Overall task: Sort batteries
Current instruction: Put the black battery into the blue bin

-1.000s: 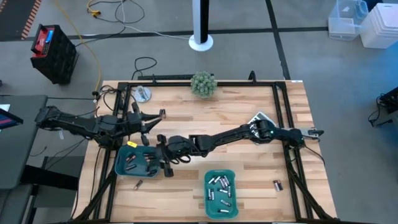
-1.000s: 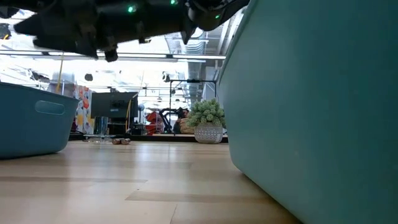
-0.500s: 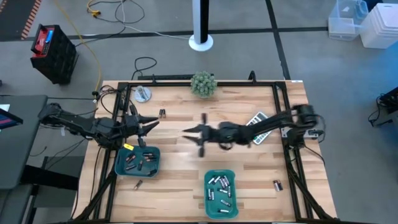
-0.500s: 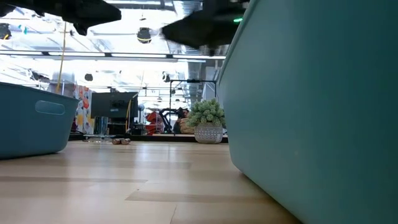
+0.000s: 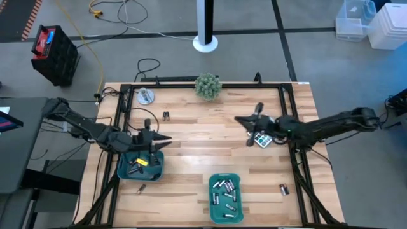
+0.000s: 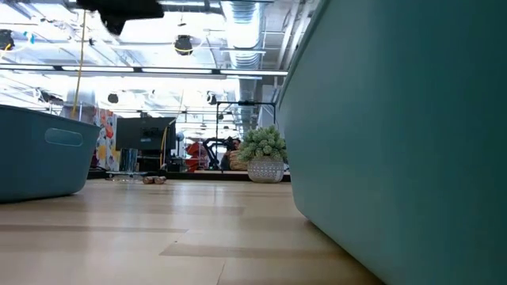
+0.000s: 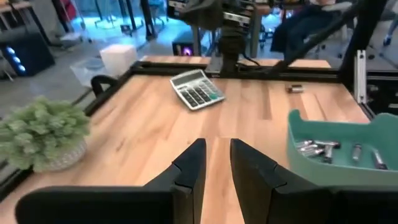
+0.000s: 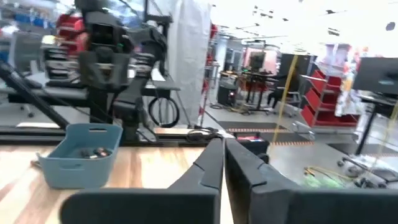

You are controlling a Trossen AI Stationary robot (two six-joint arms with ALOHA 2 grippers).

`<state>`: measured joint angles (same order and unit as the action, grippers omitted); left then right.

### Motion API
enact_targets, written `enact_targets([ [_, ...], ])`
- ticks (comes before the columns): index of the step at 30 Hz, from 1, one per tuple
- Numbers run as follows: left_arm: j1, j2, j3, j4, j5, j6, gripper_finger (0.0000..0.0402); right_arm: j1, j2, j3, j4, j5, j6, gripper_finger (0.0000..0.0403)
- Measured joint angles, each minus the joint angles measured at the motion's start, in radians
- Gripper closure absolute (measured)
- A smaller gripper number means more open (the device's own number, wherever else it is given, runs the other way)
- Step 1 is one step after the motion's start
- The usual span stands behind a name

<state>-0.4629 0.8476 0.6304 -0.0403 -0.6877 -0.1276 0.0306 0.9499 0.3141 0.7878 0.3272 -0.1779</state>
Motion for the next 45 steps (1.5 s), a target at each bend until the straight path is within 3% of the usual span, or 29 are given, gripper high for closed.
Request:
enact_targets([
  [8, -0.114, 0.209, 0.24, -0.307, 0.046, -0.193, 0.0324, -0.007, -0.351, -0.077, -0.317, 0.069, 0.017, 0.0397],
  [14, -0.194, 0.36, 0.368, -0.439, 0.261, -0.431, 0.0271, -0.006, -0.474, -0.077, -0.496, 0.114, 0.036, 0.0398],
  [19, -0.207, 0.472, 0.448, -0.702, 0.499, -0.737, 0.0224, -0.006, -0.489, -0.077, -0.525, 0.144, 0.033, 0.0398],
  [23, -0.222, 0.532, 0.465, -0.773, 0.695, -0.928, 0.021, -0.005, -0.489, -0.077, -0.543, 0.172, 0.022, 0.0398],
  [26, -0.268, 0.57, 0.465, -0.773, 0.782, -1.038, 0.0208, -0.006, -0.489, -0.077, -0.554, 0.173, 0.018, 0.0399],
  [41, -0.537, 0.774, 0.465, -0.854, 0.764, -1.383, 0.0216, -0.004, -0.489, -0.077, -0.506, 0.173, -0.034, 0.0399],
  [45, -0.574, 0.778, 0.447, -0.894, 0.688, -1.468, 0.0216, -0.005, -0.488, -0.077, -0.5, 0.173, -0.039, 0.0399],
])
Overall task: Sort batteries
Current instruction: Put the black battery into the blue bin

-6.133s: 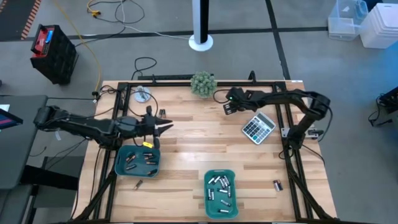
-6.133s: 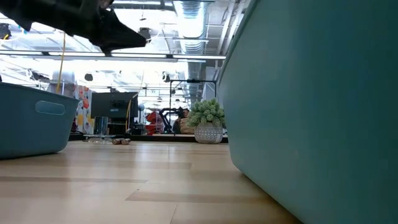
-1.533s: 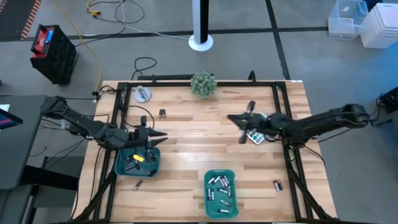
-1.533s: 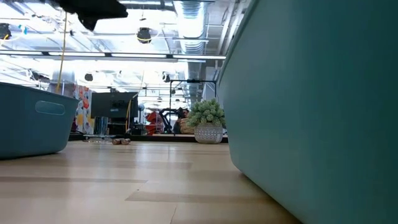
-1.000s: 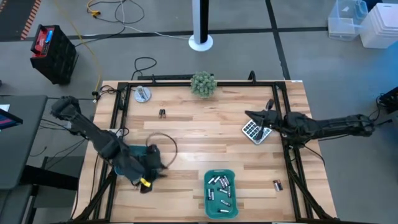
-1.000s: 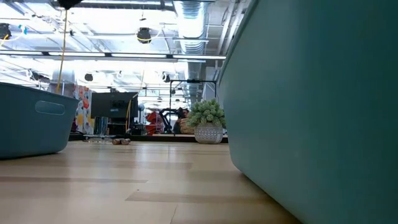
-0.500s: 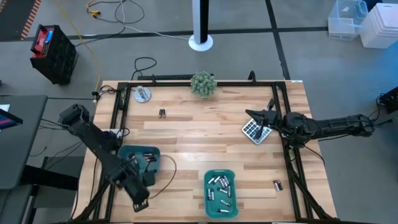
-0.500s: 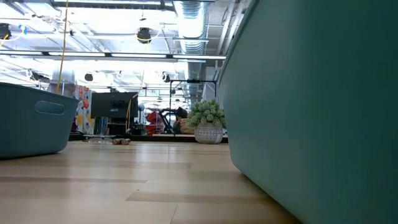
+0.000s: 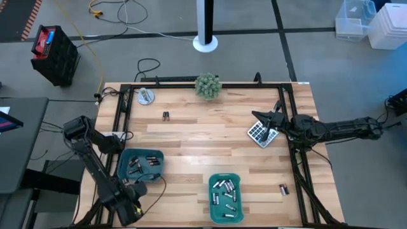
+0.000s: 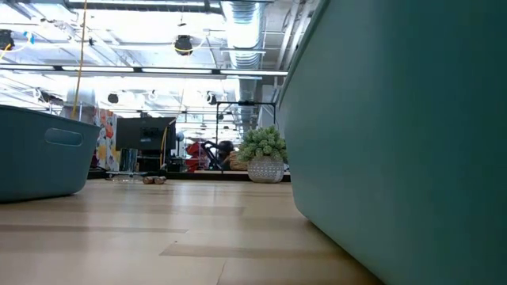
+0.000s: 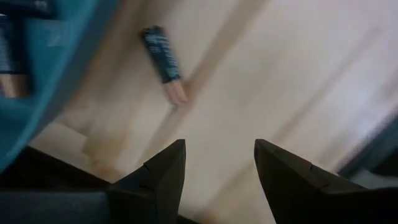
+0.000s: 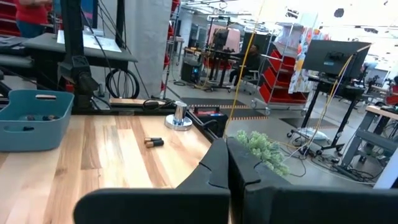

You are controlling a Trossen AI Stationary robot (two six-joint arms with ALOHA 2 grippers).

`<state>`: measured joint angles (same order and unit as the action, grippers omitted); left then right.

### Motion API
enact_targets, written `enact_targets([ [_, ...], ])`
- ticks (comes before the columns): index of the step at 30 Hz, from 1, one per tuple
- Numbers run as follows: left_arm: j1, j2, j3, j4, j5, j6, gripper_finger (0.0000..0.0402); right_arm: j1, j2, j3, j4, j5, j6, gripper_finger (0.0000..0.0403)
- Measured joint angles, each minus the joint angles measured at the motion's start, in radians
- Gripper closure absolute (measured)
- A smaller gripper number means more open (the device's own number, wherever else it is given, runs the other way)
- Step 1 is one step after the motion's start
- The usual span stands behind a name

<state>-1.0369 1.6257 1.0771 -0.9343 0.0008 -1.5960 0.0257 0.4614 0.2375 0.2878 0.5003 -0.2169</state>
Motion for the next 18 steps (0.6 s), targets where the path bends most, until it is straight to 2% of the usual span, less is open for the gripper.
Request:
enact_targets([
  [7, -0.037, 0.0, -0.073, 0.025, -0.104, -0.114, 0.0216, -0.001, 0.0, 0.0, 0.007, 0.0, -0.005, 0.0399],
  [18, -0.037, 0.0, -0.125, 0.066, -0.165, -0.157, 0.0216, -0.001, 0.0, 0.0, 0.007, 0.0, -0.01, 0.0399],
])
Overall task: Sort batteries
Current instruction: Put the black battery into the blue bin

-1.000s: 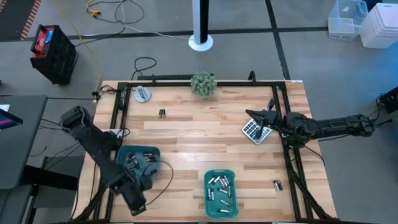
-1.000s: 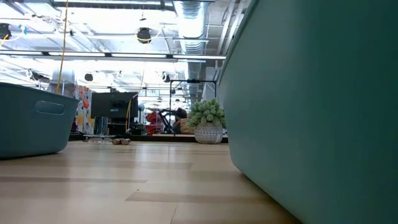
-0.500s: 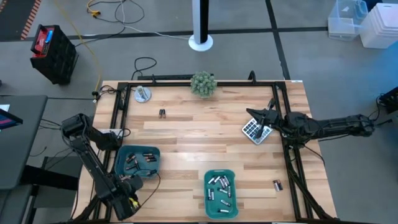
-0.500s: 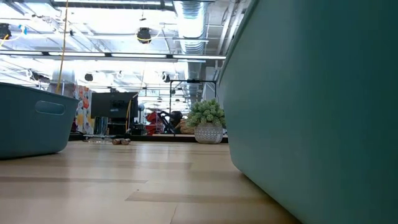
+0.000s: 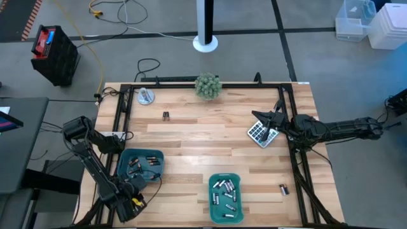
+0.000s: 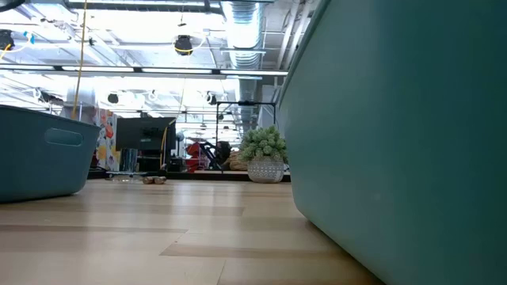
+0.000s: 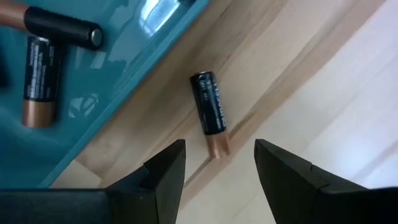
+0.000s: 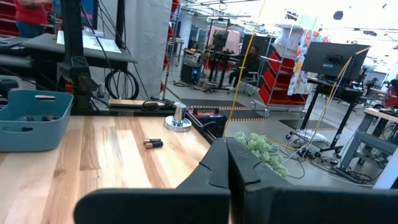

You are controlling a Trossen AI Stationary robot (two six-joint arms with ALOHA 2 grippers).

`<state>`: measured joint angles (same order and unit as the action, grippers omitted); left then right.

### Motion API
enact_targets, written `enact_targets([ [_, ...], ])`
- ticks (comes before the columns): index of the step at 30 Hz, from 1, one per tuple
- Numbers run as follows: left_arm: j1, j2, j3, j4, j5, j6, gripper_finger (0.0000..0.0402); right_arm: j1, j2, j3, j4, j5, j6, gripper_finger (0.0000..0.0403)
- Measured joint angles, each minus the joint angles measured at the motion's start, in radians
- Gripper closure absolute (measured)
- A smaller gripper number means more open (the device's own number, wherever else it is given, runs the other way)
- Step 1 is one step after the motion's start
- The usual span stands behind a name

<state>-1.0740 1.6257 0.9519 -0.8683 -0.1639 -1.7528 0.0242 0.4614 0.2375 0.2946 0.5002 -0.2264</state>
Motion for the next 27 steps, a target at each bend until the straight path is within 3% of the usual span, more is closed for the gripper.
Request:
enact_targets([
  [16, -0.001, -0.005, -0.101, 0.127, -0.021, -0.053, 0.0223, -0.015, 0.0, 0.0, 0.002, 0.0, 0.004, 0.0399],
  [27, -0.001, -0.003, -0.103, 0.16, -0.037, -0.025, 0.0303, -0.027, 0.002, 0.0, 0.001, 0.0, 0.009, 0.0399],
])
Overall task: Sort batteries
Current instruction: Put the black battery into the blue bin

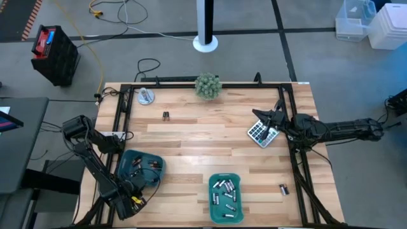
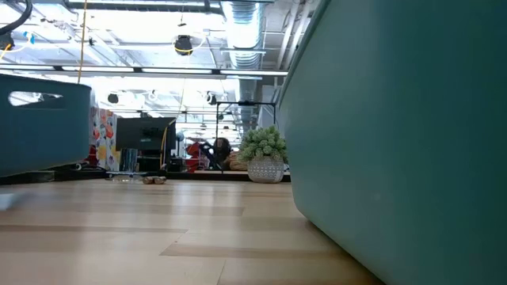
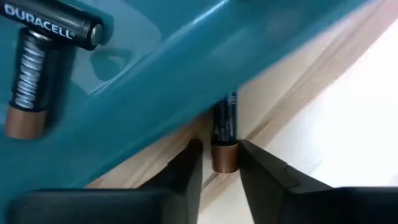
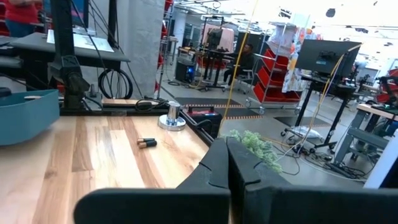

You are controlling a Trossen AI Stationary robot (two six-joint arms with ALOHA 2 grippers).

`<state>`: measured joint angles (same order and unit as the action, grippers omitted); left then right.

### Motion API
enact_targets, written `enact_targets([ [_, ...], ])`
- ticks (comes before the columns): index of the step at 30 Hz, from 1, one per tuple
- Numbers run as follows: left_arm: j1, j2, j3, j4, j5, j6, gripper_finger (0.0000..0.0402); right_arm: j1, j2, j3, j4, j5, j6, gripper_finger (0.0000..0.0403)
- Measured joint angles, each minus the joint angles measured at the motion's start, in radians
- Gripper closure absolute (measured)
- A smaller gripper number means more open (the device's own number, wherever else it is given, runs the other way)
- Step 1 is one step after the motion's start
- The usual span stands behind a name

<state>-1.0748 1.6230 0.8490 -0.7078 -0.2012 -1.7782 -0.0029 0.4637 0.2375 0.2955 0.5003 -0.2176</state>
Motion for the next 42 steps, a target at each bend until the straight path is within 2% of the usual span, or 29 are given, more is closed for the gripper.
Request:
enact_targets([
  [7, 0.0, 0.0, 0.0, 0.014, -0.003, 0.015, 0.036, 0.0, 0.0, 0.0, 0.0, 0.0, 0.002, 0.0399],
  [15, 0.001, -0.003, 0.006, 0.012, -0.002, 0.032, 0.0352, 0.0, 0.0, 0.0, 0.0, 0.0, 0.007, 0.0399],
  [28, 0.002, -0.076, 0.006, 0.024, 0.006, 0.053, 0.0362, 0.0, 0.0, 0.0, 0.001, 0.0, 0.007, 0.0399],
  [36, 0.002, -0.196, 0.007, 0.035, 0.064, 0.08, 0.0362, 0.0, 0.0, 0.0, 0.001, 0.0, 0.008, 0.0399],
  [40, 0.002, -0.271, 0.008, 0.049, 0.05, 0.1, 0.0362, 0.0, 0.0, 0.0, 0.001, 0.0, 0.008, 0.0399],
  [42, 0.002, -0.301, 0.008, 0.046, 0.002, 0.112, 0.0362, 0.0, 0.0, 0.0, 0.001, 0.0, 0.008, 0.0399],
])
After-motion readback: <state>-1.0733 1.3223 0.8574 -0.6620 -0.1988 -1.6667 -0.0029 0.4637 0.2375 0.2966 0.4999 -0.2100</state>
